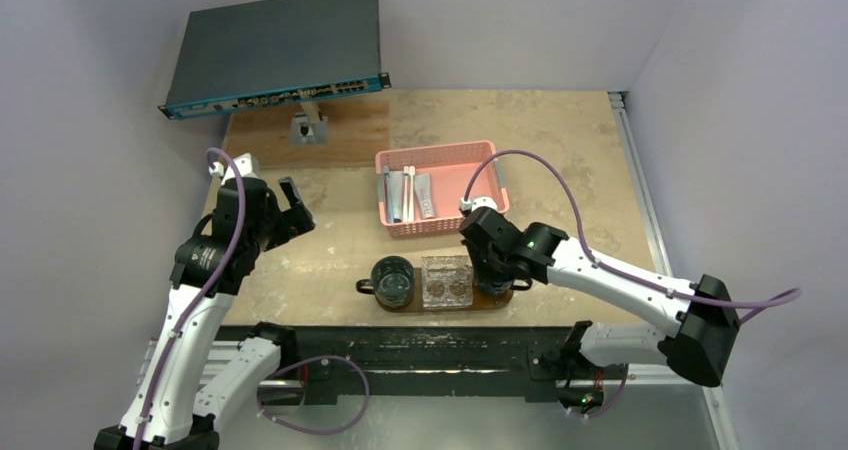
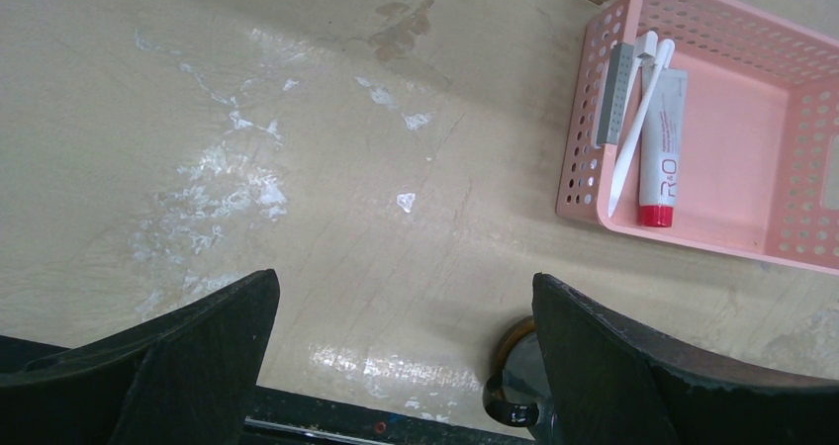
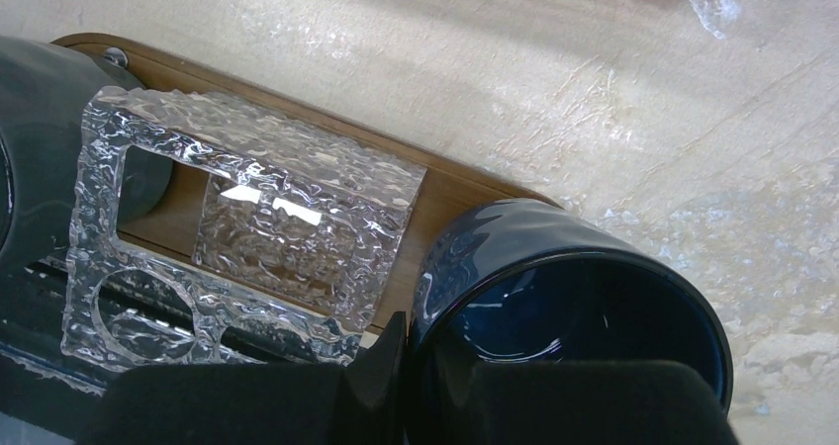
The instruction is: Prepare toiletry sets of a toothbrush and toothpaste on the tray
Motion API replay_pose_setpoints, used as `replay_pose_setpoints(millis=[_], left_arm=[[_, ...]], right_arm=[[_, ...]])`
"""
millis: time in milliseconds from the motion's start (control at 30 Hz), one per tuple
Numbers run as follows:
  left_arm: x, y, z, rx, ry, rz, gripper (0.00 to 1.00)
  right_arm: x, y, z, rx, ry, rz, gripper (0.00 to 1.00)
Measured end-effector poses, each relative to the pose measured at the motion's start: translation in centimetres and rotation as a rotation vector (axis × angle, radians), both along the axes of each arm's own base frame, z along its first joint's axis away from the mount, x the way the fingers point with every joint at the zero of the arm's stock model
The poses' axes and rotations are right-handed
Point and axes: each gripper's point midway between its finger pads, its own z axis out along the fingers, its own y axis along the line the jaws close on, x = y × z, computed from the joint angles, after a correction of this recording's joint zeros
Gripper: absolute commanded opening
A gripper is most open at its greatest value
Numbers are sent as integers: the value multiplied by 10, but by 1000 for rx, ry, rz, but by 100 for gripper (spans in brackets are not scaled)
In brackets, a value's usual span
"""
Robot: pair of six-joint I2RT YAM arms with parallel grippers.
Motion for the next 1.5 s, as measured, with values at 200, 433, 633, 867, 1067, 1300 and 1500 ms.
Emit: replay_pose_setpoints(millis=[200,433,633,867,1067,1300,1500], left_arm=[[0,0,0,0,0,0,100],[0,0,0,0,0,0,100],[0,0,0,0,0,0,100],[0,0,0,0,0,0,100],[0,0,0,0,0,0,100],[0,0,0,0,0,0,100],[0,0,0,0,0,0,100]], right_arm=[[-2,1,-8,-16,16,5,0],[-5,-2,-15,-27,30,1,0],[-11,-2,-20,-32,44,5,0],[-12,0,-20,-27,44,7,0],[-13,0,-20,-27,42,6,8],[-14,2,-23,-19,41,0,19],[-14,3,-22,-12,37,1,27]])
